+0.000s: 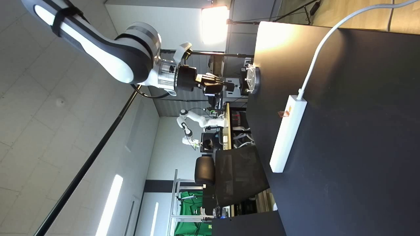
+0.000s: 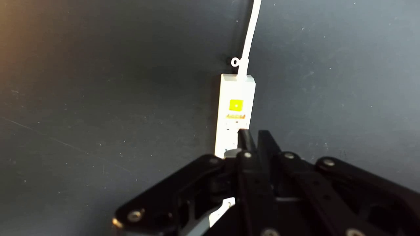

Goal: Switch off the extension cable

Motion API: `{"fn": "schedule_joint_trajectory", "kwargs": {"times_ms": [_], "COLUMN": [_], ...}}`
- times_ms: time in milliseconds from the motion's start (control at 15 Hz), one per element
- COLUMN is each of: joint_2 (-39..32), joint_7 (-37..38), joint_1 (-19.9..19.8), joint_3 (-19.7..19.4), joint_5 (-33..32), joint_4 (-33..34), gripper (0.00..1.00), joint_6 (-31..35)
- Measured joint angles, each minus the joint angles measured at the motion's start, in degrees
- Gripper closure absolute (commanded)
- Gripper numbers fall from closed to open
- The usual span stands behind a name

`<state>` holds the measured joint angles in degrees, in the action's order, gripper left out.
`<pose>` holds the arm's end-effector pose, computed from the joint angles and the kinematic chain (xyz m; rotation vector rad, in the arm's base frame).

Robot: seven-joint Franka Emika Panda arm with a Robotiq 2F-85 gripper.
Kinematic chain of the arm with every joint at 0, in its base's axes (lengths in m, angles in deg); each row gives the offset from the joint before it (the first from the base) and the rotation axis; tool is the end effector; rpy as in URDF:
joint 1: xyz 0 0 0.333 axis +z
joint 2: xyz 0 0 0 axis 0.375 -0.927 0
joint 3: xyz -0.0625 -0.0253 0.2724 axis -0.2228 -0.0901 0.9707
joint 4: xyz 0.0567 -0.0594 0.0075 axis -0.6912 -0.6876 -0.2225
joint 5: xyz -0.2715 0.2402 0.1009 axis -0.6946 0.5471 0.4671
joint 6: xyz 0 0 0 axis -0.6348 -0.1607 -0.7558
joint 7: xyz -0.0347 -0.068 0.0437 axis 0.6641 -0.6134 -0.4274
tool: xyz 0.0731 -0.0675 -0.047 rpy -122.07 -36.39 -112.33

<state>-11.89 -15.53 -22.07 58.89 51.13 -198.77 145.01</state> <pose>0.4667 -0.0755 0.2892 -3.0932 -0.2316 -0.2664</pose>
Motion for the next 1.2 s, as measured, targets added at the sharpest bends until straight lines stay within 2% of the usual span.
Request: {"fn": "schedule_joint_trajectory", "kwargs": {"times_ms": [267, 333, 400, 667, 1200], "joint_2": [0.00, 0.00, 0.00, -1.11, -16.36], "joint_7": [0.00, 0.00, 0.00, 0.03, 1.51], "joint_1": [0.00, 0.00, 0.00, -0.80, -2.93], "joint_3": [0.00, 0.00, 0.00, 1.04, 4.68], "joint_5": [0.00, 0.00, 0.00, 0.29, 3.20], "joint_4": [0.04, 0.04, 0.04, 0.78, 13.18], "gripper": [0.88, 0.97, 0.99, 1.00, 1.00], "joint_6": [0.00, 0.00, 0.00, 0.53, -1.26]}}
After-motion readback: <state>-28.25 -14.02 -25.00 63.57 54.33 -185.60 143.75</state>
